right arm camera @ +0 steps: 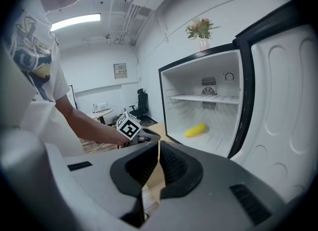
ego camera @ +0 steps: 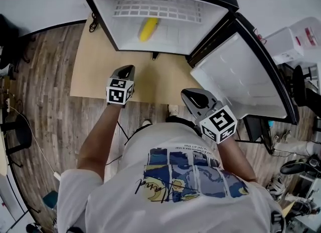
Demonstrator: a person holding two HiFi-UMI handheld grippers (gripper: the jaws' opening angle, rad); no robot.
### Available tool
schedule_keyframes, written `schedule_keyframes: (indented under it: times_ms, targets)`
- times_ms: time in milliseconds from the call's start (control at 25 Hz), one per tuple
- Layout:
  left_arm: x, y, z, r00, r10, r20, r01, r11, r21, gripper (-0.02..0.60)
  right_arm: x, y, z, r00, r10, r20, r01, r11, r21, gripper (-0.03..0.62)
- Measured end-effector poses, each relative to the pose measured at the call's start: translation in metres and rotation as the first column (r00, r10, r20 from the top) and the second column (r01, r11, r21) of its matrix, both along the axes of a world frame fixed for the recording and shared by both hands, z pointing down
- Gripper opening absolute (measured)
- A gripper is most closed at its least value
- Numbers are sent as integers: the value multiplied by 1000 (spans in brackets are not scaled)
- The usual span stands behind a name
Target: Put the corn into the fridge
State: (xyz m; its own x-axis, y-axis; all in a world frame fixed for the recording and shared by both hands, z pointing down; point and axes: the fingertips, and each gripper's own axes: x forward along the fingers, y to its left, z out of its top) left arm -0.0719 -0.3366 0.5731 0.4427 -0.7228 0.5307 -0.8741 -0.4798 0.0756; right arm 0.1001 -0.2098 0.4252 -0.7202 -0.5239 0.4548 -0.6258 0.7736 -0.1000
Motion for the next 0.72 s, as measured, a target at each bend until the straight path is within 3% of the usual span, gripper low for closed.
schedule_keyframes:
  times_ms: [280, 440, 640, 720]
  targets:
    - [1, 67, -20, 994, 59, -88, -60, 998, -17, 9, -10, 28, 6, 999, 34, -9, -34, 999, -2, 18]
    - [6, 105, -40, 972, 121, -202, -127, 992, -18, 9, -17, 38, 8, 998, 57, 2, -57, 998, 5, 17]
    - [12, 144, -58, 951, 197, -237, -204, 979, -5, 9, -27, 50, 13, 998, 59, -2, -59, 998, 7, 17]
    - [17, 156, -66, 932, 227, -282, -235, 972, 4, 9, -29, 55, 14, 998, 63, -4, -62, 998, 4, 17]
